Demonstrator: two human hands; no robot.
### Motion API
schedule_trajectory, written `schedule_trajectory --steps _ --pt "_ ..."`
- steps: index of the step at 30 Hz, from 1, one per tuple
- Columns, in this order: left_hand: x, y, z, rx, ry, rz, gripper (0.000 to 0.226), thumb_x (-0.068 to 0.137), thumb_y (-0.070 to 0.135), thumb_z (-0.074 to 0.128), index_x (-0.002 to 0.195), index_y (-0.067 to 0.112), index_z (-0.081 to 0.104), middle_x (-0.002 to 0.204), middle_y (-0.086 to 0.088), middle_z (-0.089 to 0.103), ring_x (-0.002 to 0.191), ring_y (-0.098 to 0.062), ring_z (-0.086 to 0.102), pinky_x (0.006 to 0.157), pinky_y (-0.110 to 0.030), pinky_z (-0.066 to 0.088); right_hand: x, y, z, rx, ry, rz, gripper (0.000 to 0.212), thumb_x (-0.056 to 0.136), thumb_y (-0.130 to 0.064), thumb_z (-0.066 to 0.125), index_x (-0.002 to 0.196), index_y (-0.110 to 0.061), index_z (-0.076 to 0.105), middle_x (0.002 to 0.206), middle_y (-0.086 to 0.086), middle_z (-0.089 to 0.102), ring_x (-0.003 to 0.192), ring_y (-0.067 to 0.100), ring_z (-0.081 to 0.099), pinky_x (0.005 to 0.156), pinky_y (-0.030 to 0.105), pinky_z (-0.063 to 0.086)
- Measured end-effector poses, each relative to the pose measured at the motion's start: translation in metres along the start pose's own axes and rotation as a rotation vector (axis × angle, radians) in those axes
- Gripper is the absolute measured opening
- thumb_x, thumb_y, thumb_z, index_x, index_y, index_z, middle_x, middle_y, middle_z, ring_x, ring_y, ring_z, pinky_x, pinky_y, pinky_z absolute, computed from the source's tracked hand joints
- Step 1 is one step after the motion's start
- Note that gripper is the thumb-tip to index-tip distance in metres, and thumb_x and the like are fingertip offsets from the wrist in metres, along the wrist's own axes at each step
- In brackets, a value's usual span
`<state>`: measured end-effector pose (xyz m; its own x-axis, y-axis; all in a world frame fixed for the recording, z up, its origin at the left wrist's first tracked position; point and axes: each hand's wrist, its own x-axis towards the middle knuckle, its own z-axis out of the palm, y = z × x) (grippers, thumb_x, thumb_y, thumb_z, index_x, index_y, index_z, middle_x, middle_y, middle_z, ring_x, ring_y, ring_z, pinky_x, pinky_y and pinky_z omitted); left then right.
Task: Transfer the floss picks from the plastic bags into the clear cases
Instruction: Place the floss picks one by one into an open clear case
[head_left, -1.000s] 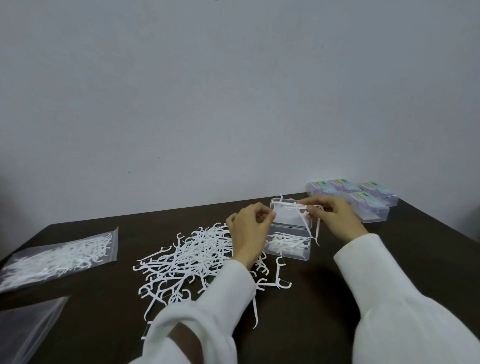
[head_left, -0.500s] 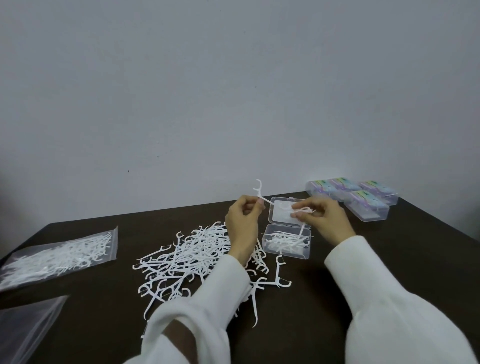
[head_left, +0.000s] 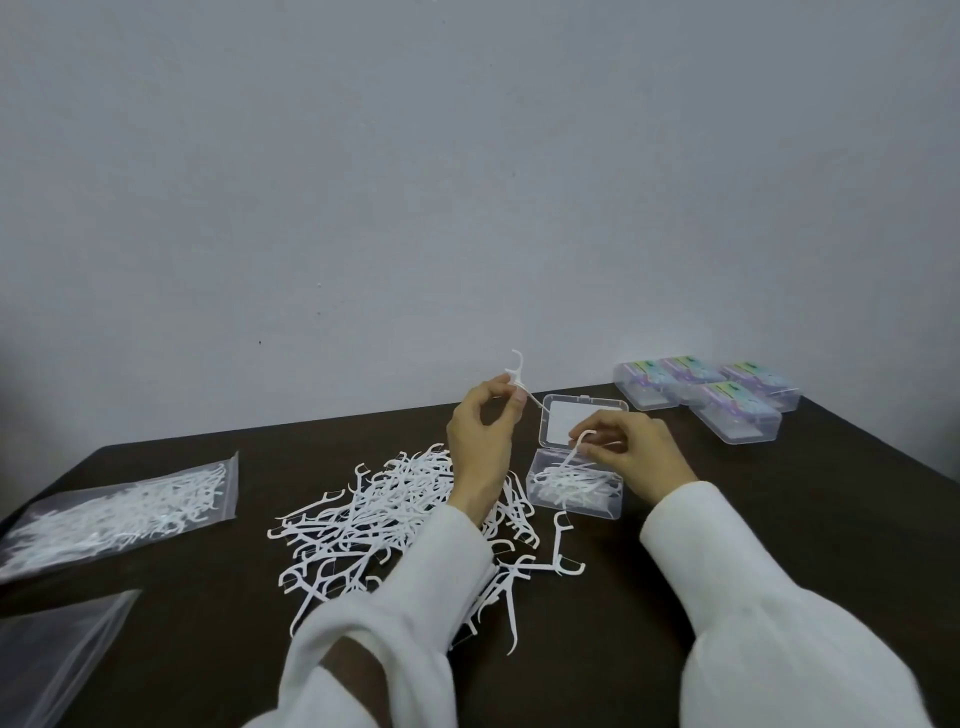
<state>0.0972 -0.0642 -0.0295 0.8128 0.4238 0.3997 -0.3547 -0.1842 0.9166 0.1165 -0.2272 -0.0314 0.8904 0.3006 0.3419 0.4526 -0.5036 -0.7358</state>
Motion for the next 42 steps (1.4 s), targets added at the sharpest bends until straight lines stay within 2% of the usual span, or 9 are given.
schedule_trajectory --steps 5,12,16,20,28,32,35,37,42 --pt "0.001 -0.001 -0.002 -0.045 -0.014 0.034 0.009 0.089 0.021 0.065 0.085 0.013 0.067 0.092 0.001 0.072 0.087 -0.01 0.065 0.076 -0.016 0.048 0.0 0.003 0.001 -0.11 0.013 -0.014 0.009 0.084 -0.015 0.066 0.088 -0.023 0.065 0.096 -0.001 0.061 0.085 0.008 0.055 0.069 0.01 0.04" --pt "0.006 0.005 -0.006 -0.14 0.039 0.012 0.006 0.089 0.013 0.064 0.082 0.013 0.065 0.077 -0.001 0.067 0.068 0.0 0.058 0.068 -0.009 0.044 -0.001 0.003 -0.016 0.042 0.094 0.008 0.007 0.086 -0.018 0.064 0.09 -0.023 0.067 0.092 0.0 0.063 0.082 0.005 0.054 0.071 0.013 0.044" --pt "0.005 0.005 -0.007 -0.147 -0.005 -0.038 0.011 0.088 0.014 0.064 0.078 0.01 0.064 0.078 -0.002 0.067 0.067 -0.001 0.057 0.067 -0.007 0.044 -0.002 0.007 -0.016 -0.098 0.015 0.04 0.006 0.084 -0.026 0.067 0.089 -0.027 0.068 0.092 -0.004 0.065 0.088 0.01 0.058 0.086 0.03 0.048" --pt "0.002 0.009 -0.005 -0.13 -0.055 -0.064 0.01 0.088 0.012 0.062 0.078 0.01 0.061 0.084 -0.003 0.073 0.073 -0.003 0.062 0.073 -0.012 0.046 -0.004 0.011 -0.03 -0.157 0.064 0.071 0.006 0.085 -0.019 0.063 0.085 -0.024 0.066 0.087 0.0 0.064 0.08 0.01 0.056 0.074 0.022 0.046" --pt "-0.007 0.004 0.0 0.167 -0.358 0.041 0.011 0.088 0.017 0.064 0.078 0.017 0.061 0.085 -0.002 0.072 0.083 -0.013 0.068 0.08 -0.026 0.054 -0.01 0.024 -0.053 -0.291 -0.44 0.443 0.012 0.075 -0.02 0.072 0.081 -0.028 0.066 0.088 -0.009 0.063 0.095 0.013 0.058 0.095 0.034 0.045" --pt "-0.009 -0.003 0.0 0.39 -0.499 0.116 0.011 0.084 0.028 0.069 0.08 0.02 0.064 0.082 0.005 0.07 0.081 -0.009 0.066 0.086 -0.031 0.053 -0.012 0.023 -0.059 -0.287 -0.491 0.469 0.01 0.073 -0.015 0.077 0.076 -0.022 0.07 0.078 -0.006 0.067 0.087 0.012 0.061 0.09 0.032 0.047" --pt "-0.009 -0.004 0.002 0.645 -0.587 0.201 0.017 0.082 0.04 0.069 0.082 0.023 0.069 0.085 0.009 0.071 0.085 -0.004 0.064 0.112 -0.04 0.024 -0.012 0.022 -0.059 -0.304 -0.48 0.447 0.009 0.073 -0.018 0.078 0.071 -0.022 0.07 0.075 -0.007 0.068 0.083 0.01 0.061 0.091 0.035 0.048" --pt "-0.011 -0.002 0.005 0.79 -0.597 0.262 0.02 0.082 0.044 0.068 0.083 0.024 0.071 0.089 0.01 0.071 0.09 -0.004 0.062 0.115 -0.042 0.004 -0.011 0.022 -0.055 -0.332 -0.474 0.425 0.011 0.072 -0.02 0.078 0.07 -0.024 0.068 0.071 -0.009 0.065 0.077 0.008 0.058 0.091 0.036 0.048" --pt "-0.014 0.0 0.006 0.835 -0.503 0.327 0.022 0.079 0.049 0.068 0.083 0.029 0.063 0.095 0.015 0.065 0.098 -0.002 0.057 0.115 -0.043 -0.004 -0.011 0.021 -0.053 -0.238 -0.394 0.384 0.01 0.08 -0.016 0.071 0.076 -0.019 0.062 0.077 -0.004 0.062 0.075 0.008 0.056 0.07 0.021 0.044"
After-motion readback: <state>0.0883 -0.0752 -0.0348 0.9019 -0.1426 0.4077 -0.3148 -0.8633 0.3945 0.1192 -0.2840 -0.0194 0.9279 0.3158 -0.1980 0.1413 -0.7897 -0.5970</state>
